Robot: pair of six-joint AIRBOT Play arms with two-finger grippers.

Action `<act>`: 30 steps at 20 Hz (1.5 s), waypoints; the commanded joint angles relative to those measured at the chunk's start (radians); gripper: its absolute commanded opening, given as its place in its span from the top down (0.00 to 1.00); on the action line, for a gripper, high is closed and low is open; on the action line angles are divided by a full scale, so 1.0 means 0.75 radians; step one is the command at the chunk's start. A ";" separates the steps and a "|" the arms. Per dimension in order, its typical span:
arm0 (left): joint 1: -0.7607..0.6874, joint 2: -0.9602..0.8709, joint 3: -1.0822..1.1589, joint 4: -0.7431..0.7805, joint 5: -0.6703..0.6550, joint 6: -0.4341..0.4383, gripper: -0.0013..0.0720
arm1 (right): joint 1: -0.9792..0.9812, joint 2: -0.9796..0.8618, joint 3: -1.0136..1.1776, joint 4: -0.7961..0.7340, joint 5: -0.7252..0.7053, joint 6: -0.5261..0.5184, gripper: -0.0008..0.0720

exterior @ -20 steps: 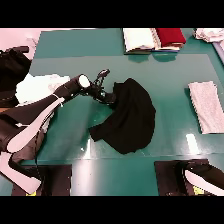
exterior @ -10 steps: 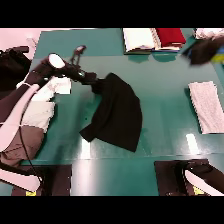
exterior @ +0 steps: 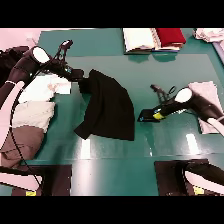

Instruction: Fold the shirts.

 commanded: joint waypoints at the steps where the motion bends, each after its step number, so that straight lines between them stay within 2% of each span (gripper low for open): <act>1: 0.004 0.003 0.002 0.012 -0.009 -0.001 0.95 | 0.123 -0.168 -0.025 0.117 -0.131 -0.016 0.38; 2: 0.004 0.003 0.002 0.012 -0.009 -0.001 0.95 | 0.152 -0.200 0.000 0.115 -0.144 -0.017 0.39; 6: 0.004 0.008 0.002 0.015 -0.019 -0.001 0.95 | 0.205 -0.236 0.101 0.105 -0.218 -0.050 0.95; 8: 0.004 0.036 0.002 0.062 -0.010 -0.001 0.95 | 0.173 -0.227 0.191 0.047 -0.175 -0.050 0.97; 10: 0.011 0.095 0.003 0.139 -0.001 -0.010 0.95 | 0.120 -0.161 0.310 -0.109 -0.086 -0.047 0.97; 15: 0.087 0.340 0.006 0.283 0.042 -0.040 0.95 | -0.134 0.126 0.684 -0.457 0.147 -0.048 0.97; 19: 0.104 0.582 0.017 0.374 0.130 -0.072 0.95 | -0.361 0.334 0.970 -0.489 0.175 -0.085 0.97; 23: 0.104 0.852 0.017 0.361 0.238 -0.116 0.95 | -0.537 0.498 1.187 -0.488 0.173 -0.108 0.97; 26: 0.093 0.914 0.001 0.321 0.129 -0.168 0.95 | -0.559 0.576 1.183 -0.447 0.178 -0.108 0.97; 30: 0.093 0.836 -0.289 0.218 -0.022 -0.165 0.95 | -0.416 0.641 0.835 -0.452 0.221 -0.096 0.97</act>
